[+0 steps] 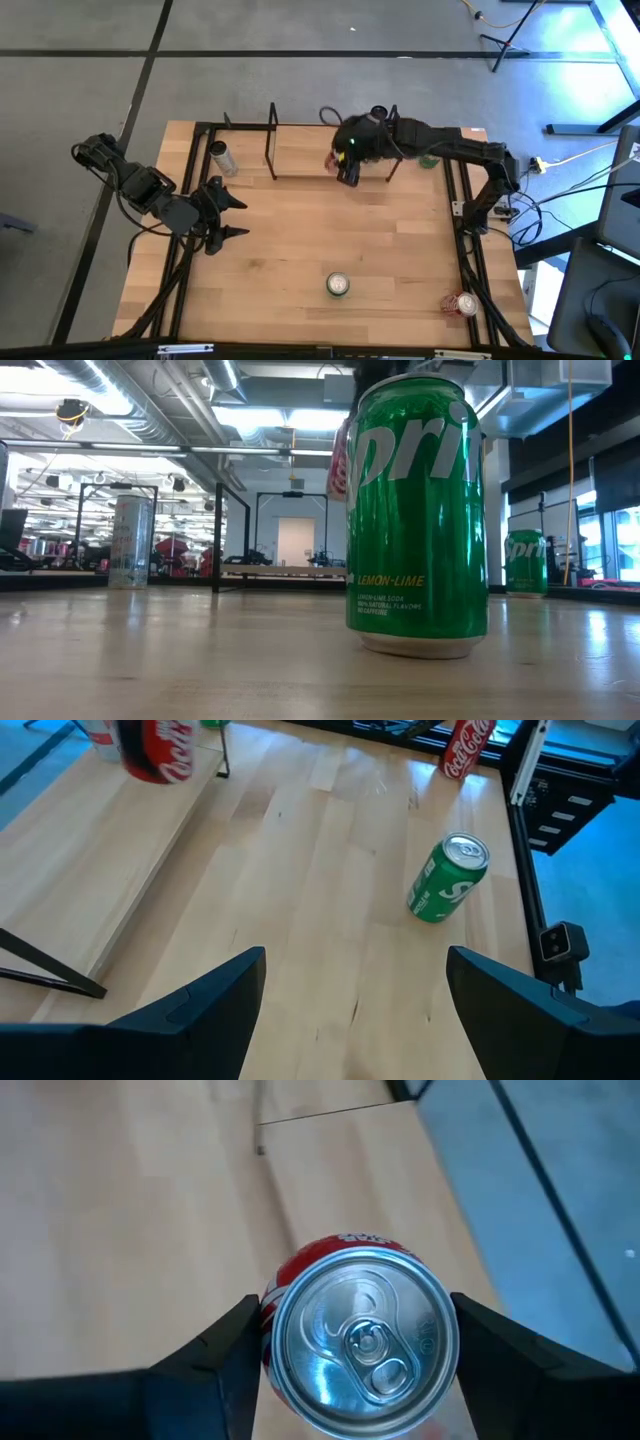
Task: Place canned beverage on shelf
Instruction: Put the red soda can on the shelf, then put the red soda on the shelf aligned with the other red soda can
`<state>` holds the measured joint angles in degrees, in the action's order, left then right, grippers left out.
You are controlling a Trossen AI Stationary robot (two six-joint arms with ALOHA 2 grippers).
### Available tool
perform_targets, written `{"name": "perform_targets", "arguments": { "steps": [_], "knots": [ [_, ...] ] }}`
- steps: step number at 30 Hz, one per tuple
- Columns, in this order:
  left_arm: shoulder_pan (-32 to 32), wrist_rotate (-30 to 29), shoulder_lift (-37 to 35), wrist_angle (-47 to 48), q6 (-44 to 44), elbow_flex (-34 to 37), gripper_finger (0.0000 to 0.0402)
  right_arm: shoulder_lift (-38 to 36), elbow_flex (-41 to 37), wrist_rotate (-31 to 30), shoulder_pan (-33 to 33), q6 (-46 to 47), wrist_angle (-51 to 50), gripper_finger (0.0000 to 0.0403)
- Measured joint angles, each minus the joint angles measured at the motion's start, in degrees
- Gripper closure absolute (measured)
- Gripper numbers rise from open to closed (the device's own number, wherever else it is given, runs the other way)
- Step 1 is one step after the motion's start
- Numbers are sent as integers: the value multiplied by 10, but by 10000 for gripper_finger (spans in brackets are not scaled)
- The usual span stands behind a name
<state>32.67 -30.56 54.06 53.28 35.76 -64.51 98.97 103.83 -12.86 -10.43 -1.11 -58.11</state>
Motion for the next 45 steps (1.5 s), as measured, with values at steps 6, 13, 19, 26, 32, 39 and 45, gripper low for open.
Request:
{"name": "perform_targets", "arguments": {
  "steps": [6, 13, 19, 26, 32, 39, 45],
  "knots": [
    [-13, 0, 0, 0, -1, 0, 104, 29, 6, 25, -73, -56, 13, 165],
    [-34, -1, 0, 0, -3, 0, 104, 78, 5, 77, -151, -96, 12, 165],
    [-49, -1, 0, 0, -4, 0, 104, 111, 4, 93, -180, -143, 15, 165],
    [-59, -1, 0, 0, -4, 0, 104, 131, 4, 98, -201, -171, 17, 165],
    [-67, 0, 0, 0, -4, 0, 104, 133, 4, 99, -205, -191, 24, 157],
    [-68, 0, 0, 0, -4, 0, 104, 134, 4, 98, -204, -205, 31, 81],
    [-68, 0, 0, 0, -4, 0, 104, 126, 7, 89, -200, -203, 39, 49]
  ]
}}
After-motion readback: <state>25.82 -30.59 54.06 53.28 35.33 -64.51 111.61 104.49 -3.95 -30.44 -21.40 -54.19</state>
